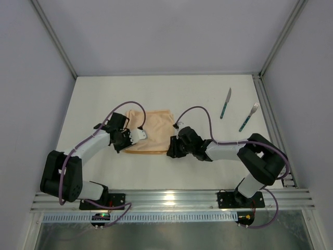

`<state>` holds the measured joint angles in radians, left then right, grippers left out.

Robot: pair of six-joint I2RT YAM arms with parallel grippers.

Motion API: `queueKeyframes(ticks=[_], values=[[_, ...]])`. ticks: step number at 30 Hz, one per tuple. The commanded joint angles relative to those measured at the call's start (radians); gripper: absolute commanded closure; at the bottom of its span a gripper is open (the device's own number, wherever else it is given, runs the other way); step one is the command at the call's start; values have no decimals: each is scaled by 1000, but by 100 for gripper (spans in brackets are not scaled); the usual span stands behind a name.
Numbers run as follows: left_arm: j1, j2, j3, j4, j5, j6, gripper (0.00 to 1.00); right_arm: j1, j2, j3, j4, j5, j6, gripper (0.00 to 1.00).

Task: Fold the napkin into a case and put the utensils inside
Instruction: Smooth out the lower triangle-folded napkin at the center of the board.

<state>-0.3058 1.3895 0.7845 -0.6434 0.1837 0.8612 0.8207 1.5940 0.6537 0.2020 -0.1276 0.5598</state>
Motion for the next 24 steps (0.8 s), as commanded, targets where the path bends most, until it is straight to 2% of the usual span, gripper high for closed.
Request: queueKeyframes(ticks=[1,8,11,12,13,17,18,24], values=[[-1,-35,36,-12,20,-17,100,3,41,35,62,36,32,64],[-1,-38,39,-15,20,-19,100,3,66,29,71,59,51,70],[-1,-40,42,-18,16,-18,100,1,67,35,47,83,52,83],[0,-41,47,-21,19,-17,100,0,64,35,28,91,49,94],[2,-43,51,-27,23,-17,100,0,54,35,19,101,48,96],[23,-49,85,-114,75,5,100,-21,6,21,-35,123,19,96],[31,-49,90,-127,77,22,100,-26,-3,26,-50,166,-4,96],[36,-40,61,-160,59,73,100,-25,-23,78,-159,190,-102,96]])
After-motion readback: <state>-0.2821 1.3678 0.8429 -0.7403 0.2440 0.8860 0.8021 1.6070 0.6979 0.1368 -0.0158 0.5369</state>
